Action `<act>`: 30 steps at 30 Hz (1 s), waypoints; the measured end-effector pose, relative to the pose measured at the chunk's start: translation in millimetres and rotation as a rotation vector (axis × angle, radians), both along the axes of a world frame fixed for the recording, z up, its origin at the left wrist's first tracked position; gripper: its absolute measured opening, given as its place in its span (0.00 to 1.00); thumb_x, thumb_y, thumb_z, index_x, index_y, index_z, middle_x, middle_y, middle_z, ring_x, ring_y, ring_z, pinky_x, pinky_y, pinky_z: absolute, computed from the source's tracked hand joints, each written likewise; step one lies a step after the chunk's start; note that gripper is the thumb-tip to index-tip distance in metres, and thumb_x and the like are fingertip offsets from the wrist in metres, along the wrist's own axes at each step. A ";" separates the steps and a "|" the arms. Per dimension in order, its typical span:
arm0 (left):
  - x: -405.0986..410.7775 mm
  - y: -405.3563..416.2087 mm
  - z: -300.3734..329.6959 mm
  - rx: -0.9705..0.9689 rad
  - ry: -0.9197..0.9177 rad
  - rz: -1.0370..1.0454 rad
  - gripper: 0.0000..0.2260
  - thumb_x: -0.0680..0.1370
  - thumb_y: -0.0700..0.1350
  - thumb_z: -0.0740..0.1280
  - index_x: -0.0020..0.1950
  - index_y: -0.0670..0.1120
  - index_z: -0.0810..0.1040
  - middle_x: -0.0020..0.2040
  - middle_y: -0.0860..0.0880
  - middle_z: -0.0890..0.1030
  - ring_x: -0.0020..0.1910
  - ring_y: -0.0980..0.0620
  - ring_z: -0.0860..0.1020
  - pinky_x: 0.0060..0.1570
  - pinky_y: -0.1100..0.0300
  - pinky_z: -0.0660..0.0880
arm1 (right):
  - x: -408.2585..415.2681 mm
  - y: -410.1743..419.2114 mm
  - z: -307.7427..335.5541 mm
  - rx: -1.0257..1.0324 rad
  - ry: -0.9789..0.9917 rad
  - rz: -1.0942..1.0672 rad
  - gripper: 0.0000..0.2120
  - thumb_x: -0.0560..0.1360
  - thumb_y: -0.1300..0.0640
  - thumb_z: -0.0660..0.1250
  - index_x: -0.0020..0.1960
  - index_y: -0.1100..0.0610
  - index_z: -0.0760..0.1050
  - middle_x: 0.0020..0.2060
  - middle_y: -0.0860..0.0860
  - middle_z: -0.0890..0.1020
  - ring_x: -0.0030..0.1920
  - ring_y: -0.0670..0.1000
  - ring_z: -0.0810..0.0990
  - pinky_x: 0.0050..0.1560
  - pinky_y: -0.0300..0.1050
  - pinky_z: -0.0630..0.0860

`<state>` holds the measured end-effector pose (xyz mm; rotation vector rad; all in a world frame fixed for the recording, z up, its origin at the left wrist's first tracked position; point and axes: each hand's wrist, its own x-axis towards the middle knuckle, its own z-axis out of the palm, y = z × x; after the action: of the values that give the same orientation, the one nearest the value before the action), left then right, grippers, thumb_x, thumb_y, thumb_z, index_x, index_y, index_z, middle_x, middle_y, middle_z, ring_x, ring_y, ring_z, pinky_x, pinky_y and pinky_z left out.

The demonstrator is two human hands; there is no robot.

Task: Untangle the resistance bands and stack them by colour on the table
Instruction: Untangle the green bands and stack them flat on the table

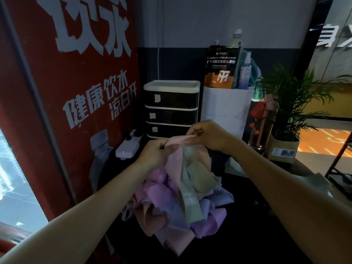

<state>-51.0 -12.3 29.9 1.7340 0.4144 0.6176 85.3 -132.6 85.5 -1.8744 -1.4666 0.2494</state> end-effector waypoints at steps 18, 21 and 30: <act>11.5 -9.6 11.4 -0.543 -0.050 0.055 0.09 0.81 0.44 0.59 0.46 0.43 0.77 0.42 0.45 0.80 0.40 0.51 0.79 0.38 0.58 0.75 | -13.8 -9.7 -14.1 0.105 0.024 -0.194 0.18 0.77 0.50 0.65 0.38 0.64 0.76 0.29 0.52 0.71 0.31 0.46 0.69 0.30 0.30 0.64; 14.5 -18.1 13.9 -0.567 -0.049 -0.007 0.10 0.81 0.45 0.58 0.50 0.42 0.78 0.42 0.45 0.81 0.38 0.50 0.80 0.31 0.62 0.77 | -17.0 -15.8 -13.4 0.026 0.051 -0.096 0.14 0.75 0.54 0.67 0.45 0.67 0.78 0.35 0.56 0.77 0.36 0.48 0.73 0.37 0.37 0.68; 15.1 17.1 23.0 0.180 0.169 0.269 0.13 0.80 0.46 0.60 0.38 0.42 0.75 0.39 0.41 0.74 0.38 0.48 0.73 0.38 0.58 0.69 | 2.0 -25.8 3.1 0.176 0.002 -0.249 0.12 0.75 0.62 0.65 0.33 0.59 0.72 0.27 0.49 0.69 0.28 0.42 0.65 0.29 0.30 0.63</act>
<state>-36.0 4.8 52.8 1.9266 0.7382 0.7196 87.4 -158.4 88.6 -1.8870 -1.1971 0.0034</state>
